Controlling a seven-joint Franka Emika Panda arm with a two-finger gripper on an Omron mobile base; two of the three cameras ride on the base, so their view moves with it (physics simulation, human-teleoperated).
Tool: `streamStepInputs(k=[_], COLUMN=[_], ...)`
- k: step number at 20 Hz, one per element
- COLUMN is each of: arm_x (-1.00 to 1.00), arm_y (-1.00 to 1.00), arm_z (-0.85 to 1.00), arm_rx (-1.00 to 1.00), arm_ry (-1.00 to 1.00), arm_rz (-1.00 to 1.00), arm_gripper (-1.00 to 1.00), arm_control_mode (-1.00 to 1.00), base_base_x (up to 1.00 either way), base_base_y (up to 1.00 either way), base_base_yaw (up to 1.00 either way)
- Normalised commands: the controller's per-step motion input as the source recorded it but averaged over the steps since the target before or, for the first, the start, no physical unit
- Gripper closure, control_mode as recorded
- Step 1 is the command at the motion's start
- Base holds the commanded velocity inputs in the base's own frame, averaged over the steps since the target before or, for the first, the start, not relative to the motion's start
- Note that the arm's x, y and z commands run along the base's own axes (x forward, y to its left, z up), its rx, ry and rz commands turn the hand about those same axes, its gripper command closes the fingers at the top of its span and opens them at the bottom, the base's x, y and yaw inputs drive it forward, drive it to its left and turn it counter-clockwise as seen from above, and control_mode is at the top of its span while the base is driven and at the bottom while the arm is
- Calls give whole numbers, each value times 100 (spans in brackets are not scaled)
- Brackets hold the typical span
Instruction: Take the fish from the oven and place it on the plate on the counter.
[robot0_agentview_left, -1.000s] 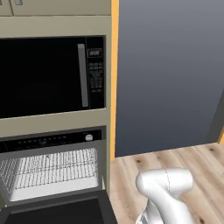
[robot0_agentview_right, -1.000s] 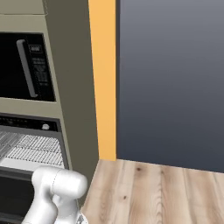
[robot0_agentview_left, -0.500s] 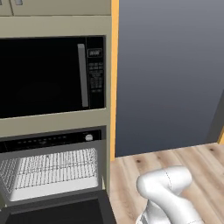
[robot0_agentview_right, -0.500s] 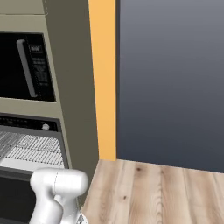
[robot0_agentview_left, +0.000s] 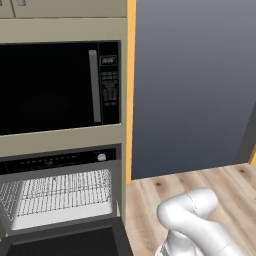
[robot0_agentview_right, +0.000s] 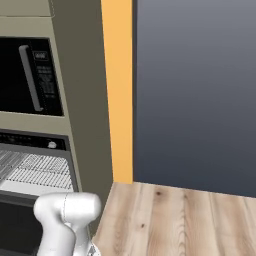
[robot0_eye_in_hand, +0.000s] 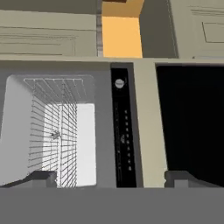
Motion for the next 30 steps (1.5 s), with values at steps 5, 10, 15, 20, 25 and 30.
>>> streamStepInputs(k=[5, 10, 15, 20, 25, 30], arm_x=[35, 51, 28, 5, 28, 27], arm_y=[-60, -71, -44, -20, -1, 25], arm_z=[51, 45, 81, 71, -2, -41], arm_rx=[12, 11, 17, 15, 0, -5], arm_ry=[10, 20, 14, 1, -1, 0], arm_rz=[0, 0, 0, 0, 0, 0], arm_gripper=[-100, -100, -100, -100, -100, -100], arm_control_mode=[-100, -100, -100, -100, -100, -100], base_base_x=[0, 0, 0, 0, 0, 0], base_base_y=[0, 0, 0, 0, 0, 0], base_base_yaw=[0, 0, 0, 0, 0, 0])
